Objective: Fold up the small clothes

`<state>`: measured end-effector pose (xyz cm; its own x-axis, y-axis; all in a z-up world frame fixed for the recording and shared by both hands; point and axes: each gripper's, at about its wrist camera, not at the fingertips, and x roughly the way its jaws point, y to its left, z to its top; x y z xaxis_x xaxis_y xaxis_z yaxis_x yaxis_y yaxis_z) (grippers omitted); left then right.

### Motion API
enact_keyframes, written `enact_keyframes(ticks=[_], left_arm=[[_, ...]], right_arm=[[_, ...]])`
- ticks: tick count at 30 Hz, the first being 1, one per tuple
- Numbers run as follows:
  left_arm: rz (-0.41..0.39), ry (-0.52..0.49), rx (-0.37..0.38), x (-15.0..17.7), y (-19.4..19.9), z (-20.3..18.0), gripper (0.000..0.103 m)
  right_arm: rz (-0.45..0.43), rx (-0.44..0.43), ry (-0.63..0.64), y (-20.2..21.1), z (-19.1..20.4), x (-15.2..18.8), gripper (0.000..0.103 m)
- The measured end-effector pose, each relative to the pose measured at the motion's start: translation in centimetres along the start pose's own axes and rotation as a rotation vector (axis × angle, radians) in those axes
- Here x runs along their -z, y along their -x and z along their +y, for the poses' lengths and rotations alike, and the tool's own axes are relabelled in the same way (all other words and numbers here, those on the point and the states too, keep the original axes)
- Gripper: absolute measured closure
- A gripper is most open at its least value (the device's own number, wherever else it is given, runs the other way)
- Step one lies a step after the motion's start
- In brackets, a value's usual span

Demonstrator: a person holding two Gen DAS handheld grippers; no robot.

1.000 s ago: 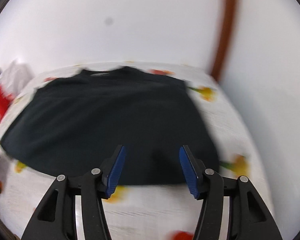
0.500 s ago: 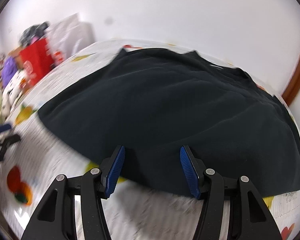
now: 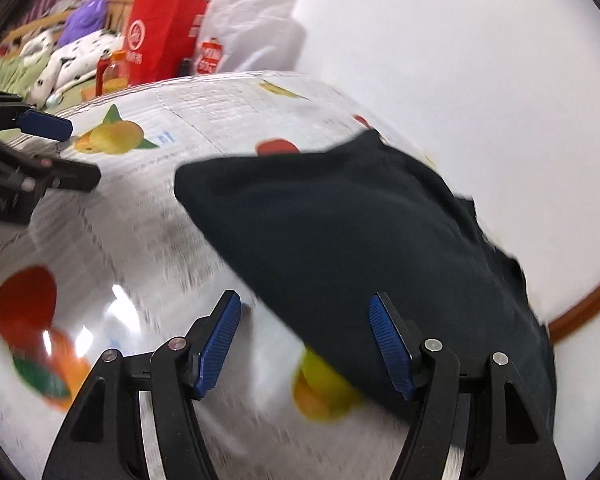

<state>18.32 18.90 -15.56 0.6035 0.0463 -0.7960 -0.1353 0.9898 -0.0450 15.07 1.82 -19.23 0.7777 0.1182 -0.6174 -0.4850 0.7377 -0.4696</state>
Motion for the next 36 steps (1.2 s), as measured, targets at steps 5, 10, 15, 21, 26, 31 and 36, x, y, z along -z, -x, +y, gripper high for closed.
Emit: enact_keyframes(ticks=[5, 10, 15, 21, 26, 31, 36], left_arm=[[-0.003, 0.010, 0.021, 0.1, 0.2, 0.4, 0.029], [0.005, 0.013, 0.043, 0.3, 0.6, 0.6, 0.029], [0.013, -0.003, 0.046, 0.1, 0.6, -0.2, 0.030], [-0.005, -0.031, 0.083, -1.0, 1.1, -3.3, 0.031], [-0.045, -0.083, 0.142, -2.1, 1.8, -7.1, 0.031], [-0.062, -0.157, 0.218, -2.7, 1.9, -12.5, 0.031], [-0.063, -0.276, 0.289, -2.7, 1.8, -19.0, 0.031]], right_arm=[[-0.002, -0.014, -0.049, -2.8, -0.8, -2.8, 0.041], [0.022, -0.063, -0.157, -5.2, -2.2, -4.3, 0.074], [-0.025, -0.171, -0.324, -3.9, -5.7, -5.0, 0.090], [-0.190, -0.210, -0.566, 1.0, -15.8, -2.6, 0.091], [-0.284, -0.175, -0.807, 3.3, -25.4, 4.1, 0.091], [-0.279, -0.118, -1.064, 3.8, -31.7, 14.4, 0.091], [-0.098, -0.088, -1.179, 2.4, -32.9, 23.4, 0.087]])
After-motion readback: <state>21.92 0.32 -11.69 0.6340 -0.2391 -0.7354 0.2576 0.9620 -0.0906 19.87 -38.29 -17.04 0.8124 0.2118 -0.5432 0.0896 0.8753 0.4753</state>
